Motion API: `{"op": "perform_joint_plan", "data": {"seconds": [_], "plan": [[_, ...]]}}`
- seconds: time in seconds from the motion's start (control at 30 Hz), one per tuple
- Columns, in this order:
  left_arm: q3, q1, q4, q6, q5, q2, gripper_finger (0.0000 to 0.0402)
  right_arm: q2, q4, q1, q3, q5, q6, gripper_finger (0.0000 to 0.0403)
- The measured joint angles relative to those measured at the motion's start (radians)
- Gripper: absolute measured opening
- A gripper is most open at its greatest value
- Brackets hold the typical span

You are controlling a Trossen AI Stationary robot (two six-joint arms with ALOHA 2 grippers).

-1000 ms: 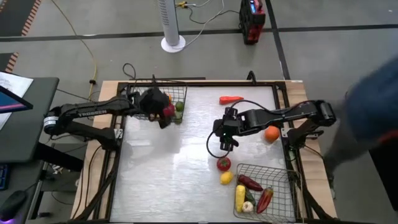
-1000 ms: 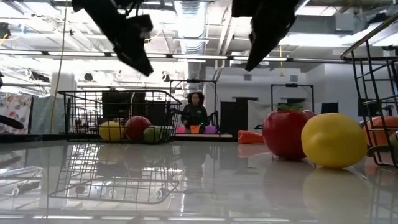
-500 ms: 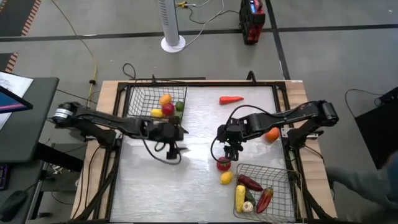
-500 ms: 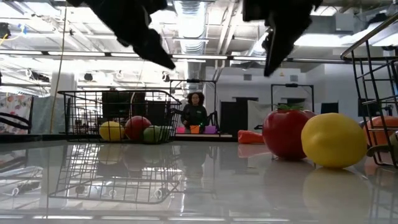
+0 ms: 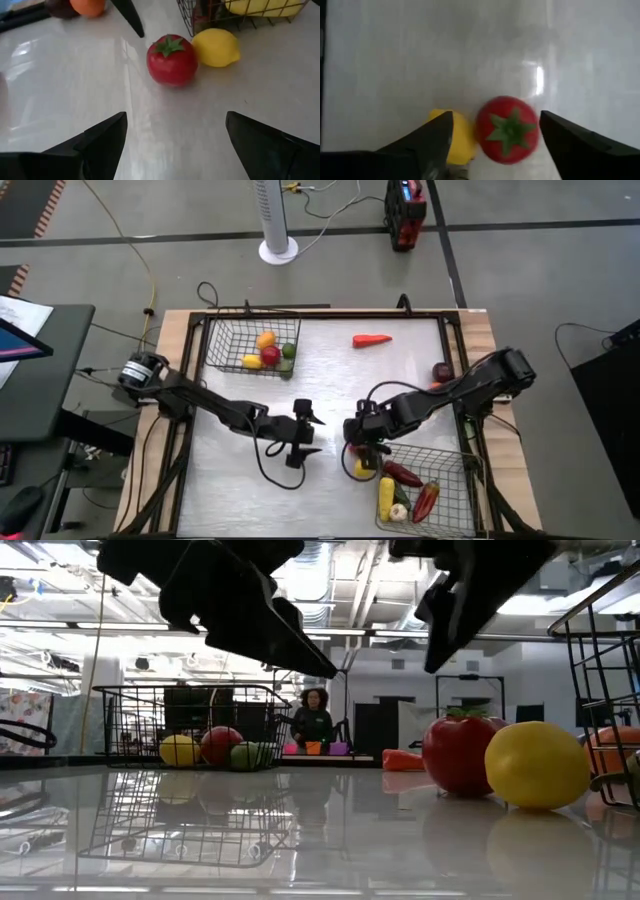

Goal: Sort produce into baskets
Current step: Put the tomato into the black wire basket

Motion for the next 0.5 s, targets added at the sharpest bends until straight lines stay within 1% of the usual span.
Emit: {"op": "perform_joint_plan", "data": {"seconds": [0.13, 0.2, 0.23, 0.37, 0.43, 0.5], "plan": [[-0.001, -0.037, 0.041, -0.015, -0.042, 0.017, 0.0327, 0.058, 0.006, 0.013, 0.035, -0.032, 0.026, 0.0359], [-0.029, -0.052, 0.099, -0.031, -0.060, 0.016, 0.0327, 0.097, -0.015, 0.013, 0.056, -0.039, 0.030, 0.0386], [-0.054, -0.060, 0.148, -0.033, -0.070, 0.016, 0.0327, 0.116, -0.029, 0.013, 0.069, -0.038, 0.030, 0.0393], [-0.174, -0.071, 0.358, -0.056, -0.105, 0.016, 0.0327, 0.193, -0.121, 0.008, 0.144, -0.018, 0.031, 0.0386], [-0.221, -0.065, 0.404, -0.085, -0.113, 0.016, 0.0327, 0.230, -0.180, 0.001, 0.189, -0.016, 0.033, 0.0383], [-0.250, -0.064, 0.417, -0.105, -0.119, 0.016, 0.0327, 0.263, -0.230, 0.000, 0.236, -0.011, 0.032, 0.0385]]}}
